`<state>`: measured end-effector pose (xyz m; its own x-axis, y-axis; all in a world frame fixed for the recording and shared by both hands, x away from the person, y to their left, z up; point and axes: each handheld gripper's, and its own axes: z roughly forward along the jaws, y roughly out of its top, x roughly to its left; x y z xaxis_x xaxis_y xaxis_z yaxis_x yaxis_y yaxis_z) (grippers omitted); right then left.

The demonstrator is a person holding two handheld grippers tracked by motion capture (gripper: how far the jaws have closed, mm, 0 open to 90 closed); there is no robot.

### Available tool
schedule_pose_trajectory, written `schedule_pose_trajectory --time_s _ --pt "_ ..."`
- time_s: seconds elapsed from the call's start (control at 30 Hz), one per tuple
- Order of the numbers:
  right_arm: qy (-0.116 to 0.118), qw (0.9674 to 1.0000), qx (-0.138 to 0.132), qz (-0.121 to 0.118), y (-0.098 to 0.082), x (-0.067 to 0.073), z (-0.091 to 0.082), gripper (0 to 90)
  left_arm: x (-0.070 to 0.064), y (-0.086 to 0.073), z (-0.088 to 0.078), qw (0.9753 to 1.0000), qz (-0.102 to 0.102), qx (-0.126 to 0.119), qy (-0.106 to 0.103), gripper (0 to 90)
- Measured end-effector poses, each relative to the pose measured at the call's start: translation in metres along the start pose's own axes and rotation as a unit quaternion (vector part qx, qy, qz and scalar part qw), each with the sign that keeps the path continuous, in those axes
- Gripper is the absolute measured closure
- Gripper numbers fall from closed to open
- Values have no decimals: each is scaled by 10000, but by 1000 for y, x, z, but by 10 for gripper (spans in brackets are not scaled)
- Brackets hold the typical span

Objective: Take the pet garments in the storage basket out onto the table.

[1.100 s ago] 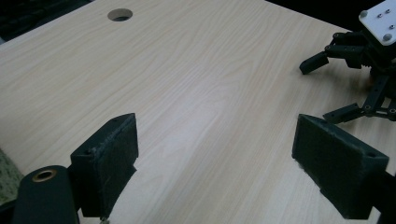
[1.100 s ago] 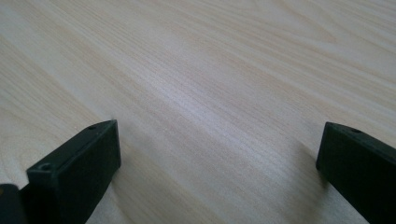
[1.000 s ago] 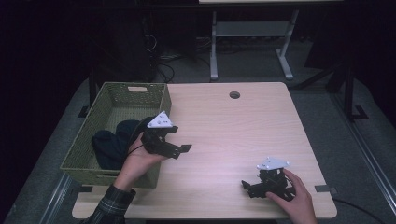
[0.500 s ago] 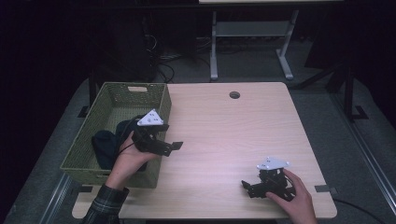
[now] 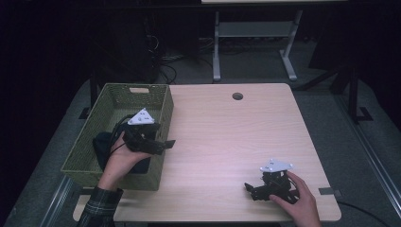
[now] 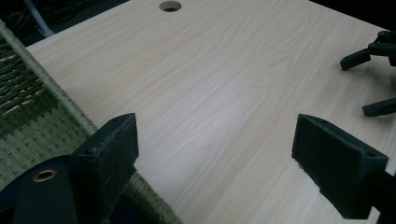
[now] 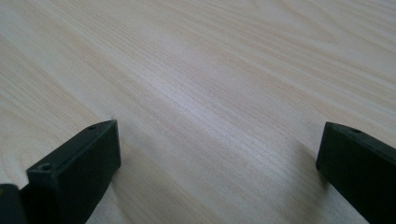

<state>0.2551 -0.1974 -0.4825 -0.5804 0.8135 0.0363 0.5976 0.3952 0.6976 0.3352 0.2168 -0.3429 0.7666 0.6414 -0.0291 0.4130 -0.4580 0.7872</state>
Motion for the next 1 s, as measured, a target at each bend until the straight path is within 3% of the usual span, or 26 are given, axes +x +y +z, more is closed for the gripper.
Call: schedule_pose_trajectory --time_s 0.37,0.7,1.0 --pt "-1 10000 2 1 0 0 0 0 16 -8 -13 9996 -133 0 263 142" --pt "2 10000 2 2 0 0 0 0 36 -19 -31 9978 -328 -42 578 142" --pt "-2 10000 2 2 0 0 0 0 51 -30 -37 9958 -465 2 786 142"
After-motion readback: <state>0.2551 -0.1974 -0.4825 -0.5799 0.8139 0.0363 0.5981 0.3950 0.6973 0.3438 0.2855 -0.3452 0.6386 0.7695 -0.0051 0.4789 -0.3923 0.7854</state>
